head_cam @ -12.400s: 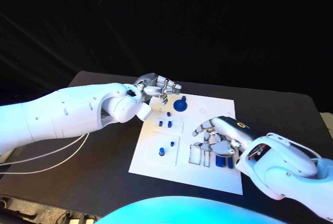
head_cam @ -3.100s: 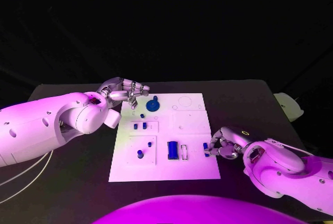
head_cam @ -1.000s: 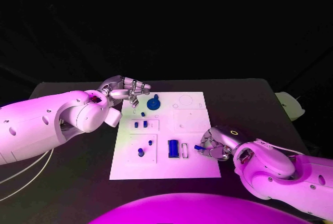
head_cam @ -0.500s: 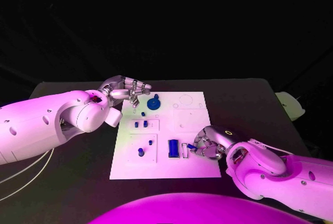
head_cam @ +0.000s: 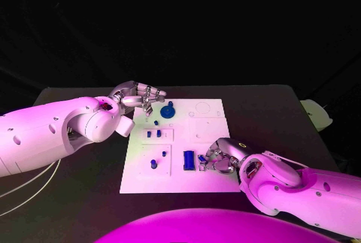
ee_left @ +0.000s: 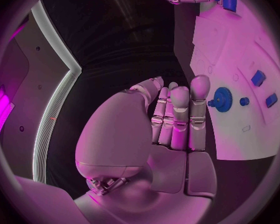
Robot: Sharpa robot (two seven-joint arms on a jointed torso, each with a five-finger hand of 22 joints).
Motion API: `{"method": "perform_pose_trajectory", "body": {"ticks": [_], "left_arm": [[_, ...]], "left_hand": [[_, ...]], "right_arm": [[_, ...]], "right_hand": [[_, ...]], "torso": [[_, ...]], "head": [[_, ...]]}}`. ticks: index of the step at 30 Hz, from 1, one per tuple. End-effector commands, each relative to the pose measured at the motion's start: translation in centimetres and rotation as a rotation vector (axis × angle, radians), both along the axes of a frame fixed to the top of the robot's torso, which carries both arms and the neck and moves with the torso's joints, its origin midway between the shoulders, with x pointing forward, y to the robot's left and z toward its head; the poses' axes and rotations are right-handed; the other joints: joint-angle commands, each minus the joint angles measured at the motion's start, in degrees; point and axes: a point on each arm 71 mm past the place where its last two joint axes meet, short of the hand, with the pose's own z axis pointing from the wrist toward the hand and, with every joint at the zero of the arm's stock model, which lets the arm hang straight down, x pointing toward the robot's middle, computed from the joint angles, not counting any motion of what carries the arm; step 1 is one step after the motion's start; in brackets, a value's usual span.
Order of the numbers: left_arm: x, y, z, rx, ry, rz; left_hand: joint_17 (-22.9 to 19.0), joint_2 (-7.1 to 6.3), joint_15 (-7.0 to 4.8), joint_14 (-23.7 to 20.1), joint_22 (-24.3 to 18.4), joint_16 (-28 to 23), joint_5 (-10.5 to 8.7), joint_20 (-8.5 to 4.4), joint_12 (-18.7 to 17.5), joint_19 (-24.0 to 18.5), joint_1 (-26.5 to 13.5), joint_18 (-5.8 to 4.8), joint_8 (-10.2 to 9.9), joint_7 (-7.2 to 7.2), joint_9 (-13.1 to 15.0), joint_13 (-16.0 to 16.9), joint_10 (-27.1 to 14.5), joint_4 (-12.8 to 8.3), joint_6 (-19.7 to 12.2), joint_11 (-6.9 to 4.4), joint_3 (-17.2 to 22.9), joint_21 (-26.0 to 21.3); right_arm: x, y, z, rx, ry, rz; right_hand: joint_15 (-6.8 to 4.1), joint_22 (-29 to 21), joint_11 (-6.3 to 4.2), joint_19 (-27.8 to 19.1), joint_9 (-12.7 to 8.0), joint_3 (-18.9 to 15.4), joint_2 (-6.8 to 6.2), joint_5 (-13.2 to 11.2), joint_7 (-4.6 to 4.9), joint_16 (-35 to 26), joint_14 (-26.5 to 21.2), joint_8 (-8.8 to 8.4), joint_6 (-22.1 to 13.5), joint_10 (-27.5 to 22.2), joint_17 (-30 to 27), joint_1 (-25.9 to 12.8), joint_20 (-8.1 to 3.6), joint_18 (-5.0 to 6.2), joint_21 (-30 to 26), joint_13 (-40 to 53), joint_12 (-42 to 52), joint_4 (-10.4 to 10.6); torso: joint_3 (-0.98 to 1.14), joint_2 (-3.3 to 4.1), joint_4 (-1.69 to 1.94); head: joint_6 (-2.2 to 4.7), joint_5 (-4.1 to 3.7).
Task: Assemble the parts on the task board
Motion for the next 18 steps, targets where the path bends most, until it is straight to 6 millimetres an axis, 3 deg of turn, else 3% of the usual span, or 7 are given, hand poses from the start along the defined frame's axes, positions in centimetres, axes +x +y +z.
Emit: {"method": "perform_pose_trajectory", "body": {"ticks": [1, 10, 14, 18], "left_arm": [[-0.10, -0.38, 0.11, -0.006, -0.002, -0.025], [-0.11, -0.42, 0.11, -0.004, -0.001, -0.027], [-0.11, -0.43, 0.11, -0.004, -0.002, -0.026], [-0.11, -0.42, 0.11, -0.003, -0.001, -0.025]], "left_hand": [[-0.1, 0.49, -0.01, -0.2, -0.1, 0.2, 0.09, 0.25, 0.3, 0.0, 0.0, 0.95, 0.3, 0.04, -0.1, 0.1, -0.3, -0.2, -0.3, 0.01, -0.2, 0.0], [-0.1, 0.49, -0.01, -0.2, -0.1, 0.2, 0.09, 0.25, 0.3, 0.0, 0.0, 0.95, 0.3, 0.04, -0.1, 0.1, -0.3, -0.2, -0.3, 0.01, -0.2, 0.0], [-0.1, 0.49, -0.01, -0.2, -0.1, 0.2, 0.09, 0.25, 0.3, 0.0, 0.0, 0.95, 0.3, 0.04, -0.1, 0.1, -0.3, -0.2, -0.3, 0.01, -0.2, 0.0], [-0.1, 0.49, -0.01, -0.2, -0.1, 0.2, 0.09, 0.25, 0.3, 0.0, 0.0, 0.95, 0.3, 0.04, -0.1, 0.1, -0.3, -0.2, -0.3, 0.01, -0.2, 0.0]], "right_arm": [[-0.05, 0.09, -0.42, -0.019, 0.041, 0.008], [-0.01, 0.47, -0.71, -0.038, 0.061, 0.029], [0.10, 0.42, -0.77, -0.048, 0.055, 0.027], [0.18, 0.42, -0.79, -0.050, 0.050, 0.025]], "right_hand": [[-0.46, 14.2, 0.19, 4.6, -0.1, 0.1, -0.14, 0.2, -0.63, 0.4, 4.7, 0.18, 1.1, -0.2, 8.3, -0.5, -0.34, -0.58, 0.1, 6.0, 0.3, 0.4], [-0.59, 14.2, 0.03, 4.7, 0.2, 0.4, -0.84, 0.7, -0.81, 0.4, 4.7, 0.72, 1.6, 0.3, 8.4, -2.8, -0.45, -0.60, 0.2, 6.5, 0.9, 1.7], [-0.66, 14.2, -0.04, 4.7, 0.5, 0.3, -1.31, 2.8, -0.91, 0.4, 4.7, 1.06, 1.7, 0.4, 8.3, -3.9, -0.53, -0.59, 0.2, 6.7, 1.2, 2.3], [-0.67, 14.2, -0.04, 4.6, 0.6, 0.1, -1.38, 3.2, -0.90, 0.3, 4.7, 1.21, 1.8, 0.5, 8.3, -4.4, -0.55, -0.56, 0.0, 6.9, 1.3, 2.6]], "torso": [[-0.02, 0.00, -0.01], [0.02, -0.05, -0.01], [-0.01, -0.07, -0.05], [-0.02, -0.04, -0.06]], "head": [[-0.01, 0.03], [-0.22, -0.01], [-0.21, 0.12], [-0.18, 0.04]]}}
